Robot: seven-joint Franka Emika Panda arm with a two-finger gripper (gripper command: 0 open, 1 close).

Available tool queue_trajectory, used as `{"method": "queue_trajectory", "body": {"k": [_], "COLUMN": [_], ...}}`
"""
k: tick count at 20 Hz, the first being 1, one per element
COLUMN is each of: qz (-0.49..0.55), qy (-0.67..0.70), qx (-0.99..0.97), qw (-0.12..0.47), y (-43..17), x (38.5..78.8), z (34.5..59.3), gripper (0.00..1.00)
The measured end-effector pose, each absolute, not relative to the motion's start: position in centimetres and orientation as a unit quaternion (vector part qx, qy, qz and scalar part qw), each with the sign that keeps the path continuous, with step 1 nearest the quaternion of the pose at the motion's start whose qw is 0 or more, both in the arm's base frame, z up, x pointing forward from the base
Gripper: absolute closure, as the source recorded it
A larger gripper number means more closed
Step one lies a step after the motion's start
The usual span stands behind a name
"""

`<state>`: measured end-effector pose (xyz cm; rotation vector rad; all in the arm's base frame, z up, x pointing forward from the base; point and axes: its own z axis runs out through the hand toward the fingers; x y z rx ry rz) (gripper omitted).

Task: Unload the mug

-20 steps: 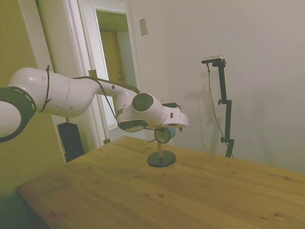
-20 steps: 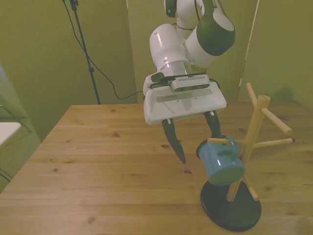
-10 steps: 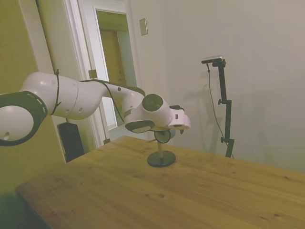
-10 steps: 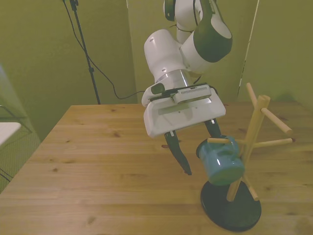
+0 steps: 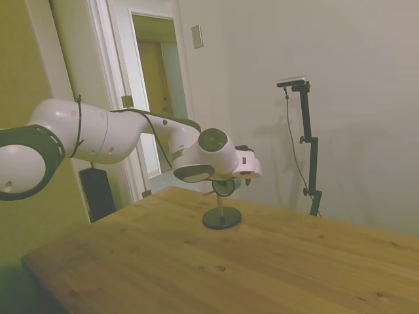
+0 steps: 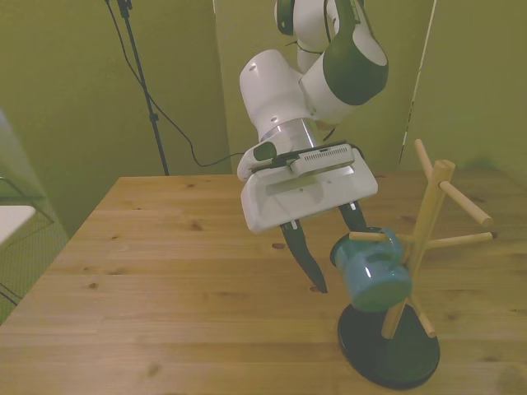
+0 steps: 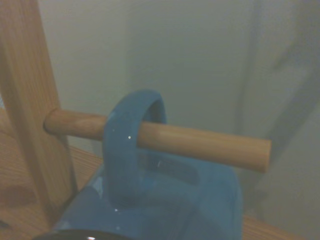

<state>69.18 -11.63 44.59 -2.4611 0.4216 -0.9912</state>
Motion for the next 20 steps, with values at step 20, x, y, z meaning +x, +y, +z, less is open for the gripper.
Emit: {"method": "queue_trajectory", "body": {"k": [20], "qz": [-0.353], "qy": [0.146], "qx": [-0.896], "qw": [0.227], "y": [-12.27], "x": [69.14], "z": [44.93], "gripper": [1.00]}}
